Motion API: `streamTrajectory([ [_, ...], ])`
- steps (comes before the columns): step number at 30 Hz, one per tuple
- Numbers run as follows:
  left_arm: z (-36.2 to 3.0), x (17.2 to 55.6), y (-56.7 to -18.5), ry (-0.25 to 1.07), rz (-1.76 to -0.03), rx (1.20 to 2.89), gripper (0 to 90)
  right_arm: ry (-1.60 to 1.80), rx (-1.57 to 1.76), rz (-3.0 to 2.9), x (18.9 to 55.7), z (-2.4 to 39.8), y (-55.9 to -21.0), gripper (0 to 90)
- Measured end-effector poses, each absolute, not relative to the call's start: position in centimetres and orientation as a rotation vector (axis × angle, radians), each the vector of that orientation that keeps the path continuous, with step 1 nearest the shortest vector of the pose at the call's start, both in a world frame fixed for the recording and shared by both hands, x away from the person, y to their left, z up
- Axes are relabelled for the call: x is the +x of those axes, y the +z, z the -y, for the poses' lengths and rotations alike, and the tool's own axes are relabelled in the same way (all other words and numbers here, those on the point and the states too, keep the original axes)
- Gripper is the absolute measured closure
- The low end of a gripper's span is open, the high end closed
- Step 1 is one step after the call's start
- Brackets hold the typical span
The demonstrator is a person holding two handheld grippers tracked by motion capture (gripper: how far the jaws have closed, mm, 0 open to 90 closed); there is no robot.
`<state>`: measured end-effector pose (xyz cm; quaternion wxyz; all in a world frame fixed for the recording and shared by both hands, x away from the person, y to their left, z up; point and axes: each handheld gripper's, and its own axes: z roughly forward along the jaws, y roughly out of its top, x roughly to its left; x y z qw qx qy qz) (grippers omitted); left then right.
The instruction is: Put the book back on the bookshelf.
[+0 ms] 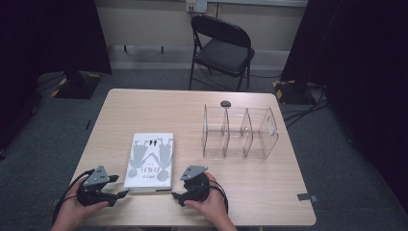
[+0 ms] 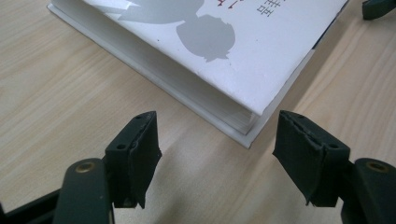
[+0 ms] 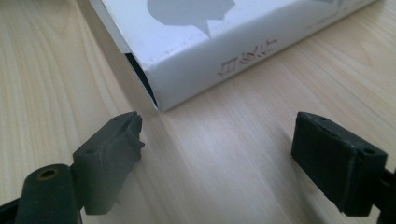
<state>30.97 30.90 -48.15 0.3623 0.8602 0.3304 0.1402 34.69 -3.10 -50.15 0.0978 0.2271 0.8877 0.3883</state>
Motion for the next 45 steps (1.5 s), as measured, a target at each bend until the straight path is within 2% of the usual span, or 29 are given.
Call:
streamTrajectory([
  [12, -29.0, 31.9, -48.0, 0.350, -0.765, 2.271, 30.9, 1.159, 0.643, -2.633, 34.9, 1.6, -50.2, 17.0],
  [17, -28.2, 32.8, -48.3, 0.326, -0.780, 2.264, 33.4, 1.157, 0.646, -2.633, 34.9, 1.5, -50.2, 17.1],
  [25, -28.1, 32.9, -49.1, 0.307, -0.790, 2.271, 32.2, 1.158, 0.653, -2.634, 34.8, 1.4, -50.2, 17.2],
  [26, -28.1, 32.9, -49.1, 0.307, -0.790, 2.271, 32.3, 1.159, 0.651, -2.635, 34.8, 1.4, -50.2, 18.0],
  [30, -27.9, 33.1, -48.9, 0.300, -0.799, 2.295, 32.5, 1.200, 0.582, -2.647, 34.6, 1.2, -50.1, 32.5],
  [45, -27.8, 33.1, -48.5, 0.295, -0.810, 2.308, 33.0, 1.206, 0.581, -2.646, 34.6, 0.9, -50.1, 34.1],
])
